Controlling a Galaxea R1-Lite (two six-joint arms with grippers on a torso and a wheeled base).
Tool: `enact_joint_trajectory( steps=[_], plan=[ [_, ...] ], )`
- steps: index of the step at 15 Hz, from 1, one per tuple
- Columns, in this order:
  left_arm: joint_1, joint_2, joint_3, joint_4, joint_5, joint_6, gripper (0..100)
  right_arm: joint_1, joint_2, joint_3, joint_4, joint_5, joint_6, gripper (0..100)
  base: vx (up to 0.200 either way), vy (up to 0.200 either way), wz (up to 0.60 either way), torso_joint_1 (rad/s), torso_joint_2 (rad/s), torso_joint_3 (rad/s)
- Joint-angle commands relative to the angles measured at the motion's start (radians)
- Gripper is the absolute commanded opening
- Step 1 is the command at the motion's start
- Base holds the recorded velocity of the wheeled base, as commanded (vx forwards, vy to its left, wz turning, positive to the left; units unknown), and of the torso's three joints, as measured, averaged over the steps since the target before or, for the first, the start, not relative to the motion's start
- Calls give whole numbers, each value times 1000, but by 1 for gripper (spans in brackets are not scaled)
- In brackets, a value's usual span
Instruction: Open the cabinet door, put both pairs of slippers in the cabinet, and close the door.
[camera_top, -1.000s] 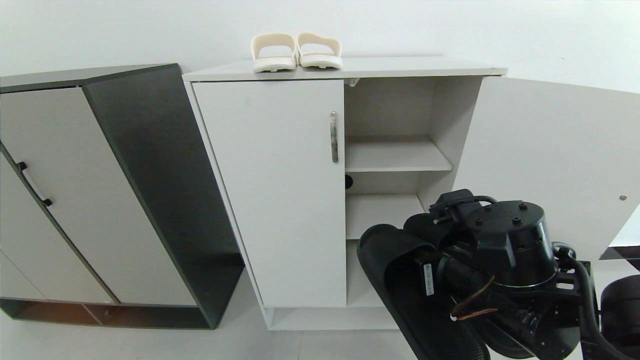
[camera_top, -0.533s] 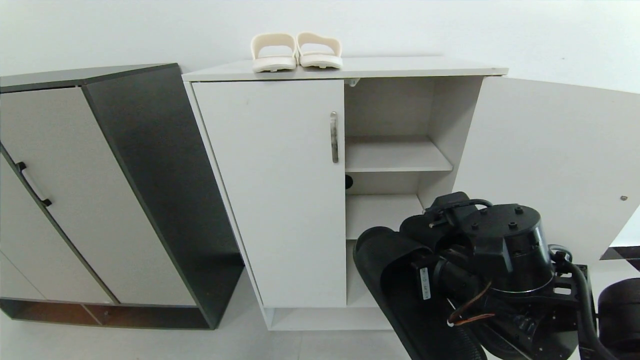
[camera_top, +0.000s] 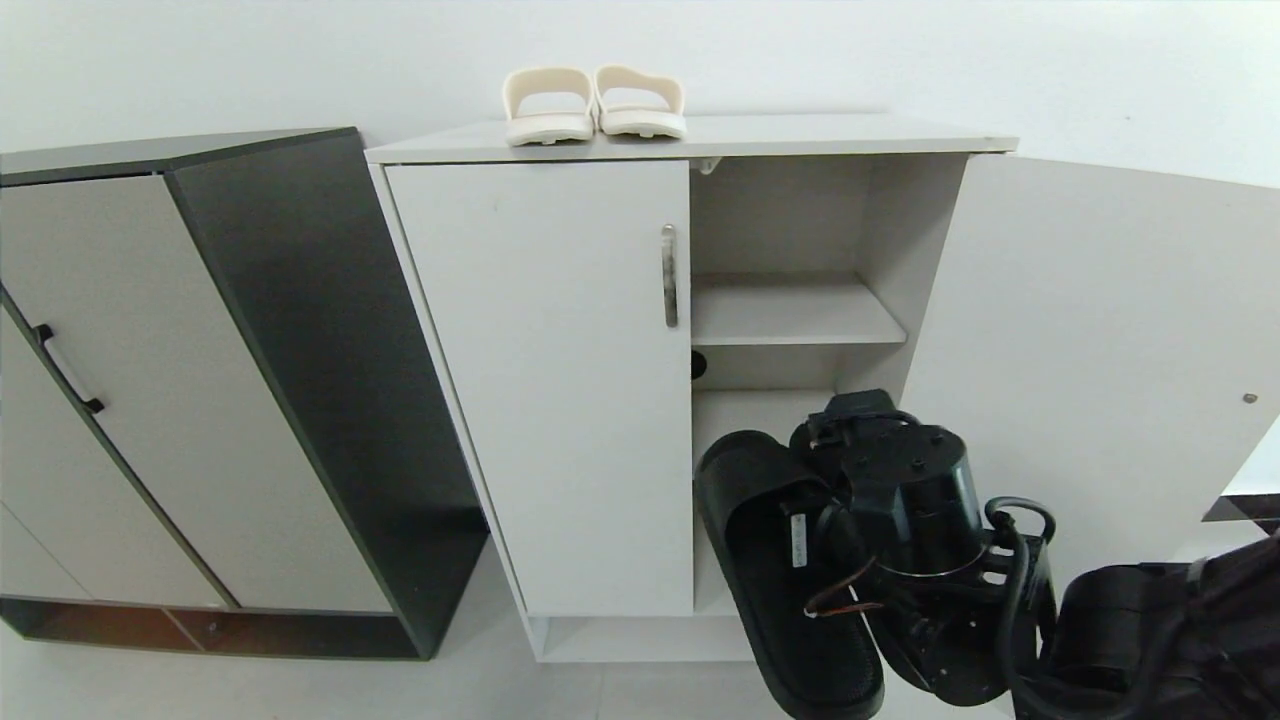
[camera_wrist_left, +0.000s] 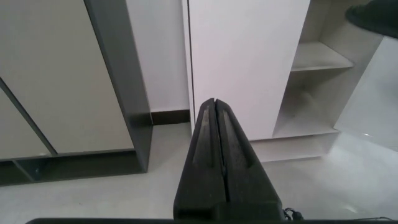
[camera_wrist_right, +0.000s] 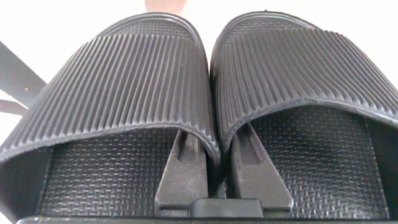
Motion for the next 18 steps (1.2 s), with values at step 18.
enact_joint_trajectory(
  steps=[18],
  plan=[
    [0, 2, 0, 1, 0, 0, 0, -29, 307, -156, -81, -16, 41, 0, 0, -44, 0, 1, 1, 0]
  ],
)
